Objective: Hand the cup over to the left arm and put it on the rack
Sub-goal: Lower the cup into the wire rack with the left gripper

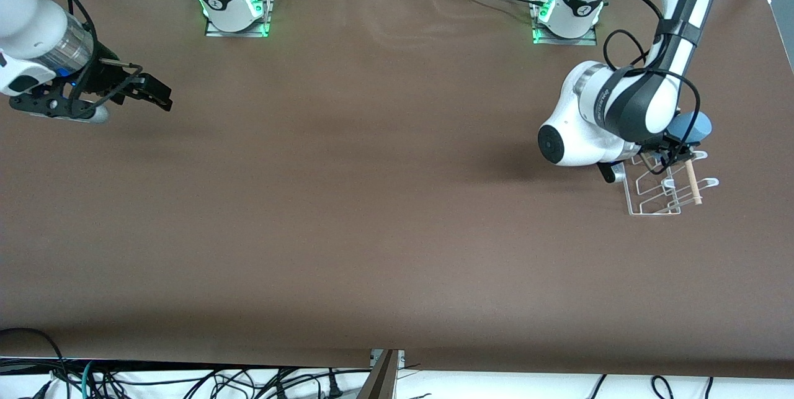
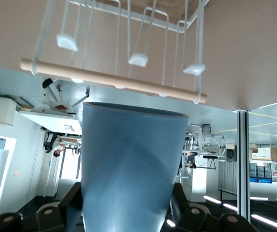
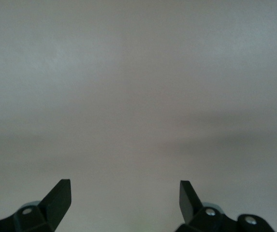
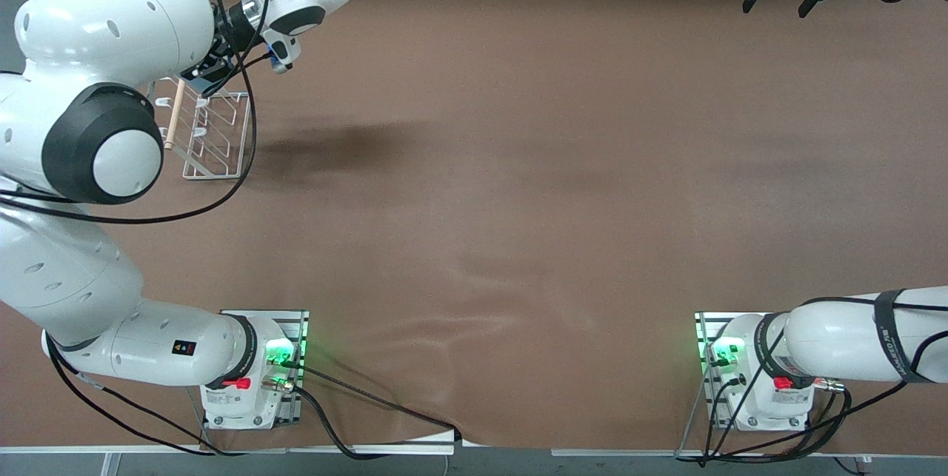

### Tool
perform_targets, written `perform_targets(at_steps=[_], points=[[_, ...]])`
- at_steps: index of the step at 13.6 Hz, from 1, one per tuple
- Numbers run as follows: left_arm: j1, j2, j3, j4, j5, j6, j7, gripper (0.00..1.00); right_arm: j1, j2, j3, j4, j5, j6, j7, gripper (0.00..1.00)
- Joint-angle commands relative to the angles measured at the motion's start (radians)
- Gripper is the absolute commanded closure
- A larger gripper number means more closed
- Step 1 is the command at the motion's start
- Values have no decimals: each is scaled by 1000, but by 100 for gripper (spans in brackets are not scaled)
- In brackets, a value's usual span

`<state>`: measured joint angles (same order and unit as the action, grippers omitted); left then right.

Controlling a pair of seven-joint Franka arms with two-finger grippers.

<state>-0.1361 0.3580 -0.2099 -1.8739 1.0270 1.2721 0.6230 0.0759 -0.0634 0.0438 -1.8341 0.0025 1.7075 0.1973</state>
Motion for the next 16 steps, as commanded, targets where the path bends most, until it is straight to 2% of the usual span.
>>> perform_targets(at_steps=[1,6,12,13,14,15,16], points=[[29,10,-5,-108,126,7,-70,95,-5,-32,5,-30,-19,-6,-87,1],[26,91,-8,-111,136,10,-233,94,-4,-21,5,-5,-15,-23,-88,1],[20,160,-6,-110,169,32,-301,93,10,-9,10,42,-3,-54,-87,1],[18,176,-8,-108,192,38,-305,90,15,10,8,61,14,-61,-81,1],[18,180,-8,-99,197,38,-309,75,16,17,8,70,20,-63,-75,1],[19,182,-8,-94,197,39,-307,32,16,25,8,81,19,-60,-75,1],[19,180,-8,-91,197,43,-309,0,16,37,8,98,19,-58,-73,1]])
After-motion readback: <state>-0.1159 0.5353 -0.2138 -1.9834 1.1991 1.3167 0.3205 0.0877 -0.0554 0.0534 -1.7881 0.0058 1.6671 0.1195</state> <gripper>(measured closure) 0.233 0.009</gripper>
